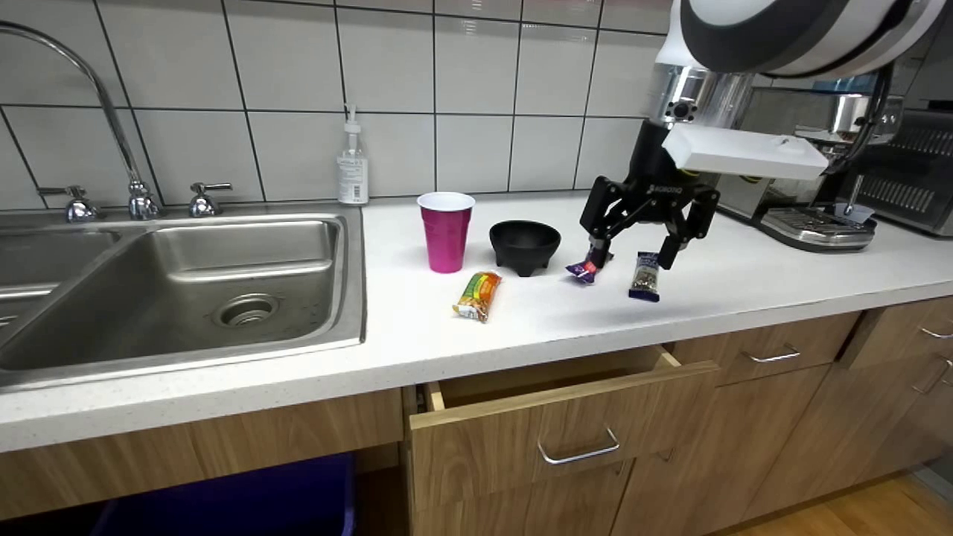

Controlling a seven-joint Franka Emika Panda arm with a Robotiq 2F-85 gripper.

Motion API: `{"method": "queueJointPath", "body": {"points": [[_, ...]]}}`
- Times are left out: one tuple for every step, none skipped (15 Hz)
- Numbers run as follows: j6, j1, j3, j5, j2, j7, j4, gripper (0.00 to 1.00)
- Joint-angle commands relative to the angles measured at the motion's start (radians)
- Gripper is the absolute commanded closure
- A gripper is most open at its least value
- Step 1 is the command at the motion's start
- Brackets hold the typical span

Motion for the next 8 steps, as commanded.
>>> {"method": "queueJointPath", "body": {"points": [[-0.004,0.017,-0.007,-0.033,0.058,0.058,0.053,0.00],[-0.006,0.020,-0.008,-0.033,0.070,0.060,0.060,0.00],[-0.005,0.023,-0.009,-0.033,0.081,0.064,0.066,0.00],[0.000,0.027,-0.011,-0.034,0.092,0.070,0.069,0.00],[0.003,0.030,-0.011,-0.031,0.100,0.075,0.071,0.00],[0.008,0.035,-0.013,-0.034,0.104,0.085,0.069,0.00],[0.011,0.040,-0.013,-0.034,0.102,0.091,0.063,0.00],[0.015,0.046,-0.016,-0.042,0.100,0.104,0.054,0.00]]}}
